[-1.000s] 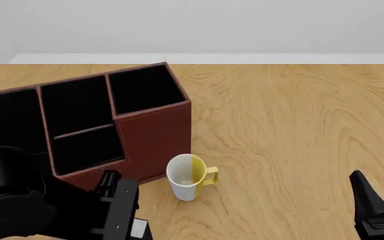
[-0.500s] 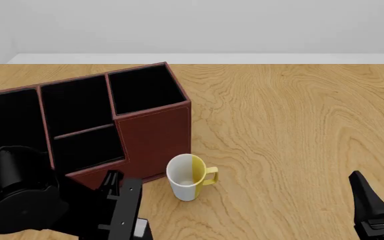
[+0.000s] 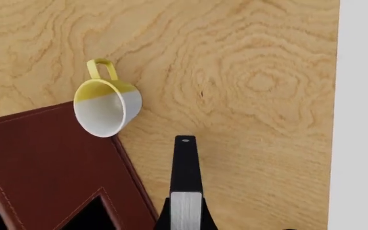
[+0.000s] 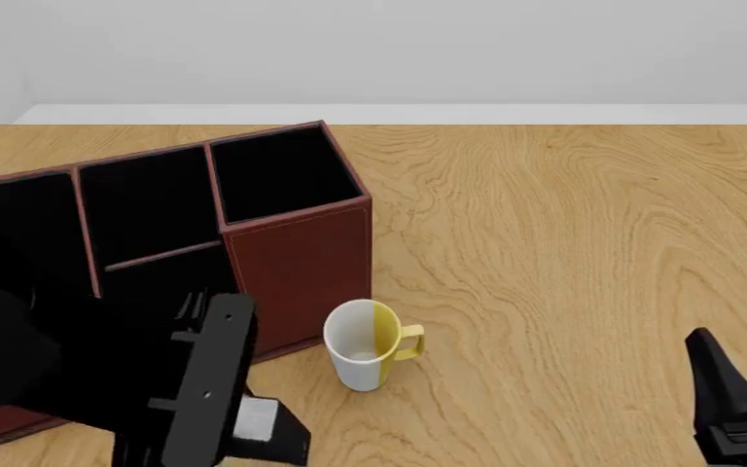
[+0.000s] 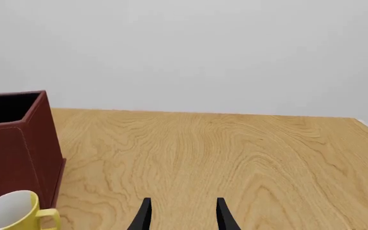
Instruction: Pick up the book and place it in the front compartment of the caddy.
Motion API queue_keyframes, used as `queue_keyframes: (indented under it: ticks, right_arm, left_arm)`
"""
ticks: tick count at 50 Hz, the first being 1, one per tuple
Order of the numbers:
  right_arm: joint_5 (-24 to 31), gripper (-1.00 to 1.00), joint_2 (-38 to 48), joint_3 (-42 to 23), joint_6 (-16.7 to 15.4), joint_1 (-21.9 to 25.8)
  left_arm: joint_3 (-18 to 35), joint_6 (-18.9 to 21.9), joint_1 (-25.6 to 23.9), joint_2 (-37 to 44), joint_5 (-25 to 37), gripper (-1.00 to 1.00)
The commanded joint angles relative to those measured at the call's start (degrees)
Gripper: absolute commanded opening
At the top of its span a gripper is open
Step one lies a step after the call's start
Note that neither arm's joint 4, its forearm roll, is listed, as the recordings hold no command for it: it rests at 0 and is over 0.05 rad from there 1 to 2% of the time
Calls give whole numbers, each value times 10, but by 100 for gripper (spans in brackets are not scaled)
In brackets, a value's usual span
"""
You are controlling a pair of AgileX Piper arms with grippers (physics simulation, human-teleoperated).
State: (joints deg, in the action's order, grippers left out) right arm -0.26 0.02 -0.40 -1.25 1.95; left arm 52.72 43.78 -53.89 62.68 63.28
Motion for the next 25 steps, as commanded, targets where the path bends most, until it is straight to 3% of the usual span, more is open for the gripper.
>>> queue_keyframes:
  ticks: [1, 3, 5, 13, 19, 23, 24, 25]
  right_arm:
    - [-1, 100, 0, -4, 11, -4]
    - [-1, 100, 0, -5, 13, -5]
    - [0, 100, 0, -6, 15, -4]
    - [1, 100, 0, -9, 21, -2]
    - [1, 100, 1, -12, 31, -3]
    - [2, 100, 1, -13, 33, 1]
    - [3, 100, 1, -14, 35, 2]
    - [3, 100, 1, -15, 36, 2]
  left_arm:
    - [93, -11, -9, -9, 66, -100]
    - [107, -16, -13, -11, 66, -100]
    - [133, -47, -25, -5, 66, -100]
    - [154, -57, -10, 9, 66, -100]
    - [215, -120, -28, 30, 66, -100]
    - [216, -118, -24, 32, 66, -100]
    - [201, -103, 4, 38, 66, -100]
    - [211, -109, -12, 33, 66, -100]
